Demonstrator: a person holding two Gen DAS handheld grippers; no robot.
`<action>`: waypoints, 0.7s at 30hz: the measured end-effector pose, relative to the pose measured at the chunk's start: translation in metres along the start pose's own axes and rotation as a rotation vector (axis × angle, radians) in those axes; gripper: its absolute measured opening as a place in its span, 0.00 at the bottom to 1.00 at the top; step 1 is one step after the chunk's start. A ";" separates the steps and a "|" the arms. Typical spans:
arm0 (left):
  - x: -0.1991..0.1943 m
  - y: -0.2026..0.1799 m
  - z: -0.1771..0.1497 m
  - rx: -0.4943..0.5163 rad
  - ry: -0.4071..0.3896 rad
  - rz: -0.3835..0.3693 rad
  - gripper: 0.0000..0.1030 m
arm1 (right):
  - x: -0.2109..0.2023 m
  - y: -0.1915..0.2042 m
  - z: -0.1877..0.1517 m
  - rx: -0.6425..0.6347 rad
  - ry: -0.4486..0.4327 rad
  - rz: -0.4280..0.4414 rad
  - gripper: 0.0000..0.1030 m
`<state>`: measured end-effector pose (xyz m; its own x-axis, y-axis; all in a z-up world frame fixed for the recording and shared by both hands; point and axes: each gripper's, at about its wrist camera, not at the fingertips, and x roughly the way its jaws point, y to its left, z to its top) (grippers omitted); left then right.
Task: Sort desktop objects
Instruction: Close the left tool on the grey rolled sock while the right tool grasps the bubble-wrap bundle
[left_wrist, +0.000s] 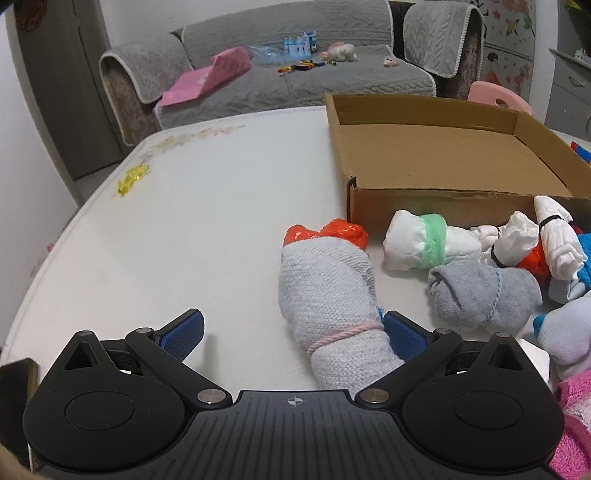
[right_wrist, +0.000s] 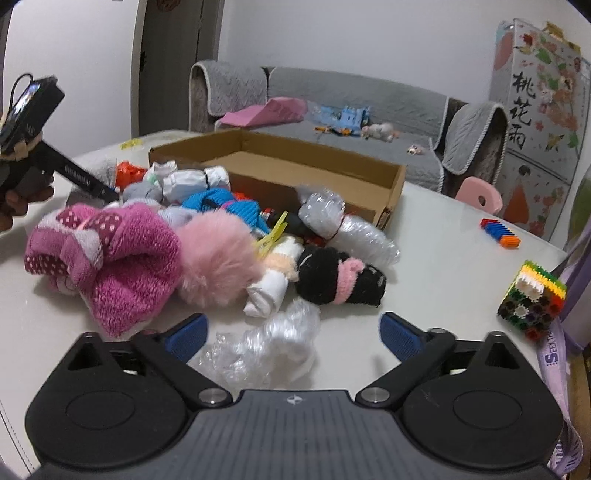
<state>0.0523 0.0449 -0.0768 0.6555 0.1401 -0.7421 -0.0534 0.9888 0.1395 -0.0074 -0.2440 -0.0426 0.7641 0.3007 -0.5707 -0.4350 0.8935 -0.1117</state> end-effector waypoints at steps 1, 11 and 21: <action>0.000 0.000 0.000 -0.004 -0.001 -0.002 1.00 | -0.001 0.002 -0.001 -0.008 0.005 -0.001 0.85; 0.008 0.005 0.003 -0.095 0.015 -0.058 1.00 | 0.002 0.000 0.000 -0.018 0.019 0.035 0.63; -0.004 -0.004 0.000 -0.032 -0.058 -0.067 0.54 | -0.001 -0.003 0.002 0.014 0.032 0.106 0.36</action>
<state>0.0495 0.0408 -0.0742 0.7006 0.0709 -0.7100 -0.0309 0.9971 0.0691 -0.0062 -0.2461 -0.0402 0.6986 0.3834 -0.6041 -0.5059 0.8618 -0.0381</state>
